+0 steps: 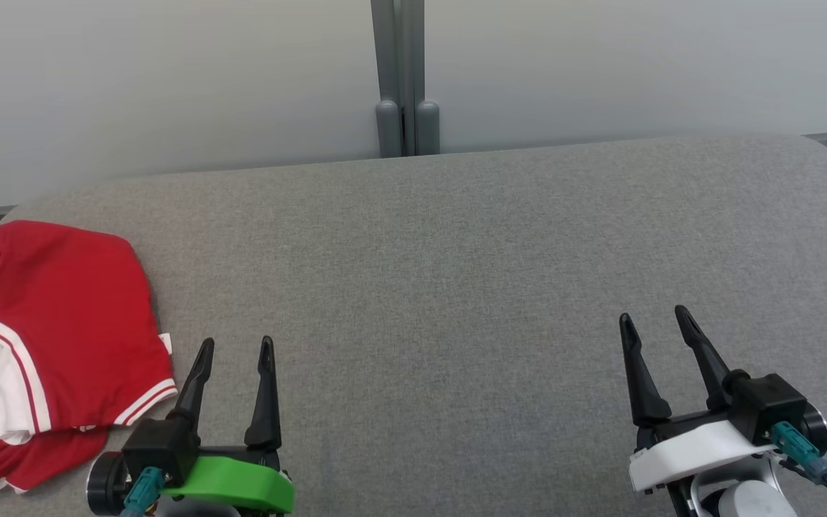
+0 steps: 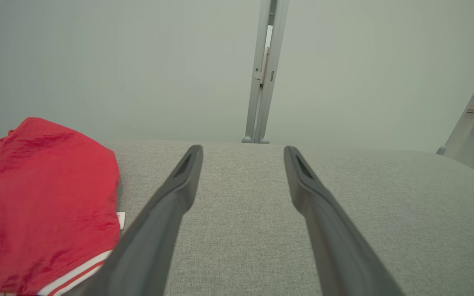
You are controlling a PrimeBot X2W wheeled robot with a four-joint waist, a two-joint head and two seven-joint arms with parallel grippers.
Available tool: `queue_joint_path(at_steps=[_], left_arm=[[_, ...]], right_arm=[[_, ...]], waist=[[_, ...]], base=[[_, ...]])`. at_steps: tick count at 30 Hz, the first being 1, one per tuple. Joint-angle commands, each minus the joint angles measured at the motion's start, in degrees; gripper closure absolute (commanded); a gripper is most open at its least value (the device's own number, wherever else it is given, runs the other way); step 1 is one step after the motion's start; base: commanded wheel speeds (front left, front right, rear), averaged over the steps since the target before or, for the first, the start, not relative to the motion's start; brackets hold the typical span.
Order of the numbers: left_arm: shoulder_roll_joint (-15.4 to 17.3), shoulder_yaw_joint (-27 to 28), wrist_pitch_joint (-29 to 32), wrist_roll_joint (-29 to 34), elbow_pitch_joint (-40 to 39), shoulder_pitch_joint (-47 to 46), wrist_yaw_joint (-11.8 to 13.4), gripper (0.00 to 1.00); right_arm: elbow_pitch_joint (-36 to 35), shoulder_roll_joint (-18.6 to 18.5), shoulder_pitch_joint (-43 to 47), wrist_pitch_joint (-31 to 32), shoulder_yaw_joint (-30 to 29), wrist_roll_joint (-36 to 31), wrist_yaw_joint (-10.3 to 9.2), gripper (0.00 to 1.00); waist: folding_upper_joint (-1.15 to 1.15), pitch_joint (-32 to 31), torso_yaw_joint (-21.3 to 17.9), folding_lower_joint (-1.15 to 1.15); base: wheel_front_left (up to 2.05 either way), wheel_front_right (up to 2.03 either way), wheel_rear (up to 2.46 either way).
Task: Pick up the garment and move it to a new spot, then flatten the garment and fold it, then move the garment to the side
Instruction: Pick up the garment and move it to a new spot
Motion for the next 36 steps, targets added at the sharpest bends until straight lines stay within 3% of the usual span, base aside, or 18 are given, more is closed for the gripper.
queue_joint_path(at_steps=[1, 15, 36], left_arm=[[0.36, 0.05, -0.06, -0.06, 0.10, 0.14, -0.06, 0.00], [0.35, -0.01, -0.06, -0.40, -0.22, -0.25, 0.55, 0.00], [0.31, 1.84, -0.05, 0.81, -0.20, 1.05, 0.85, 0.00]], right_arm=[[0.09, -0.22, 0.65, -0.20, -0.12, -0.05, 0.00, 0.00], [-0.01, -0.22, 1.46, -0.19, 0.09, -0.61, 0.00, 0.00], [0.55, -0.23, 2.35, -0.19, 1.49, -0.34, -0.01, 0.00]], waist=[[0.00, 0.02, 0.18, 0.00], [0.00, 0.68, 6.64, 0.00], [0.00, 0.44, 26.04, 0.00]], base=[[0.00, 0.00, 0.00], [0.00, 0.00, 0.00], [0.00, 0.00, 0.00]])
